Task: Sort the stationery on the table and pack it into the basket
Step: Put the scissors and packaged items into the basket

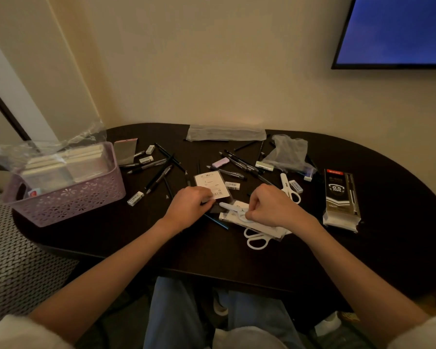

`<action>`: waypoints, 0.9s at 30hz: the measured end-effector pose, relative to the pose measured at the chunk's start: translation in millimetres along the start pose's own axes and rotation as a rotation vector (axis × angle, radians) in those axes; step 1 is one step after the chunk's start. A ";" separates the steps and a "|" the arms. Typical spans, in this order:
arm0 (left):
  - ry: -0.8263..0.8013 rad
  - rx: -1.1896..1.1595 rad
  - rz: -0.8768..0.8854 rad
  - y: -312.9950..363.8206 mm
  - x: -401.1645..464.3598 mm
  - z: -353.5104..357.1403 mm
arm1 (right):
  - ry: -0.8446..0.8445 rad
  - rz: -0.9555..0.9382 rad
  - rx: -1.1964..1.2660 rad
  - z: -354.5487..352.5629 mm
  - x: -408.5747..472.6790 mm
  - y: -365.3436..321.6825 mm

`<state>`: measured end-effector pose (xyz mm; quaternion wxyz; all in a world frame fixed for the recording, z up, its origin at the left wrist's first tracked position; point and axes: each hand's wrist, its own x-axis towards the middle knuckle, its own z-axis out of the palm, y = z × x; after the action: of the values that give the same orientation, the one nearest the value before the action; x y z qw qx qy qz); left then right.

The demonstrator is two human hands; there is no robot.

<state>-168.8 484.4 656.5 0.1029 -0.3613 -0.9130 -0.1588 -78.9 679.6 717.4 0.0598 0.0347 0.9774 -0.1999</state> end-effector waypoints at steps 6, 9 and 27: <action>0.139 -0.061 0.031 11.2 0.3 2.1 | 0.089 0.016 -0.009 1.7 3.8 -2.9; 0.193 -0.104 0.003 19.8 1.0 4.4 | 0.128 0.025 -0.019 3.0 7.1 -7.3; 0.543 -0.969 -0.907 51.4 14.1 -8.2 | 0.091 0.094 0.243 4.3 36.6 -19.8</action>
<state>-142.7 525.7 679.4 0.0782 0.1009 -0.7422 -0.6579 -116.6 661.3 716.4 0.0199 0.0964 0.9450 -0.3118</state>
